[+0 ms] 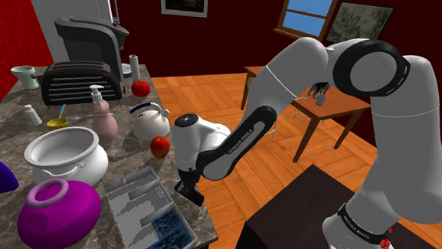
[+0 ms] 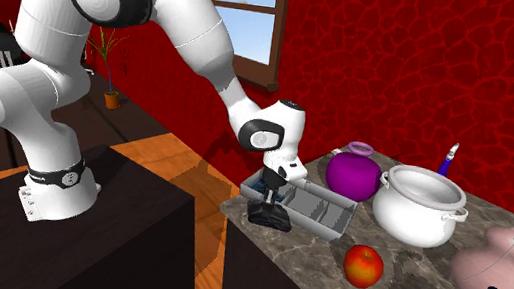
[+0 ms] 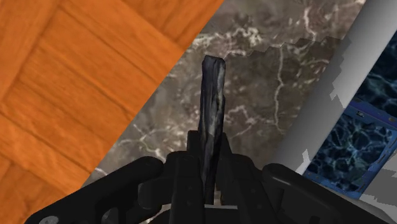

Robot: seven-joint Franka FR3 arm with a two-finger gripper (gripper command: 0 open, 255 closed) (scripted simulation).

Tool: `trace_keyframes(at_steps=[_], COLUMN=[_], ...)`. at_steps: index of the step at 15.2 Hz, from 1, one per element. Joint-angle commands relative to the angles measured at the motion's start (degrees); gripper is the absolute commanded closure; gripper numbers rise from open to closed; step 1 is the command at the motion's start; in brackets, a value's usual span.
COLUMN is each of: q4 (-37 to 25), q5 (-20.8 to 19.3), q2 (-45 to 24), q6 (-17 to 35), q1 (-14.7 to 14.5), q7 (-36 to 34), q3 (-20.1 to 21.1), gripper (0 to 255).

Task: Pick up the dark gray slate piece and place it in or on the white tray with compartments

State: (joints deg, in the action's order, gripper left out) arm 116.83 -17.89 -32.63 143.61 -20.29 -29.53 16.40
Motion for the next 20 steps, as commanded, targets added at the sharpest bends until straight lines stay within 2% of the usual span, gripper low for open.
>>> trace_keyframes(at_steps=[1, 6, 20], q4=[0.0, 0.0, 0.9], q5=[0.0, 0.0, 4.3], q2=[0.0, 0.0, 8.8], q6=[0.0, 0.0, -7.5], q1=[0.0, 0.0, 2.3], q7=[0.0, 0.0, 3.0], q3=[0.0, 0.0, 3.1], gripper=[255, 255, 255])
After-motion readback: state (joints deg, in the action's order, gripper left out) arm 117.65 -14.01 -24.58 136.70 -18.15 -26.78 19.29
